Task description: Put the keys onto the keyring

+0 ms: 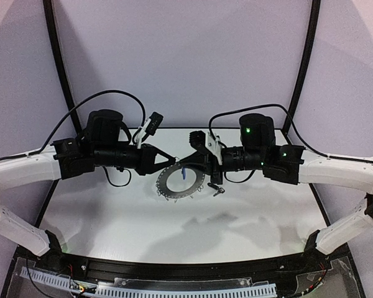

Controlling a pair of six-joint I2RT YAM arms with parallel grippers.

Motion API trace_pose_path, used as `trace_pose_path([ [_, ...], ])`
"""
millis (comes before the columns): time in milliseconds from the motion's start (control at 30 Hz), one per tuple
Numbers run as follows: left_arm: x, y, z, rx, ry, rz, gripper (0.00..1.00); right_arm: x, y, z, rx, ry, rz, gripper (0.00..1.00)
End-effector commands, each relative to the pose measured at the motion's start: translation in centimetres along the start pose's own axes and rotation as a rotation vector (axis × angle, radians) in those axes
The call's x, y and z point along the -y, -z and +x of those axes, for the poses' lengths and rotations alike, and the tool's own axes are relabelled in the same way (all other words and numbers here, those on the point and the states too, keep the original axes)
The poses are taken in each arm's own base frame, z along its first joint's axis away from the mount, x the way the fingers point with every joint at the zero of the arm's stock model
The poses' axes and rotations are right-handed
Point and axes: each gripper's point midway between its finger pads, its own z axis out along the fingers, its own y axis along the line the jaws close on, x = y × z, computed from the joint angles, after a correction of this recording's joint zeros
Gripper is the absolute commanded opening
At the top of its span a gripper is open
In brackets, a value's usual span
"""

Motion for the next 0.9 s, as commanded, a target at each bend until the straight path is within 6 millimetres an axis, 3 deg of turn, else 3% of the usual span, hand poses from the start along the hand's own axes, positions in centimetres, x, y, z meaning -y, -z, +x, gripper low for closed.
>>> trace_pose_path([
  [0,0.5,2.2,-4.6,0.134,0.045,-0.04,0.01,-1.5,-1.0,0.9,0.028,0.025,-0.032,0.0],
  [367,0.1,2.8,-5.0,0.108,0.109,-0.092,0.01,-1.5,-2.2,1.2,0.117,0.107,0.028,0.0],
  [600,-0.6,2.0,-3.6,0.02,0.137,-0.123,0.01,-1.5,-2.9,0.2,0.159,0.13,0.02,0.0],
  [867,-0.5,1.1,-3.0,-0.028,0.16,-0.108,0.01,0.5,-4.1,0.2,0.109,0.133,0.094,0.0],
])
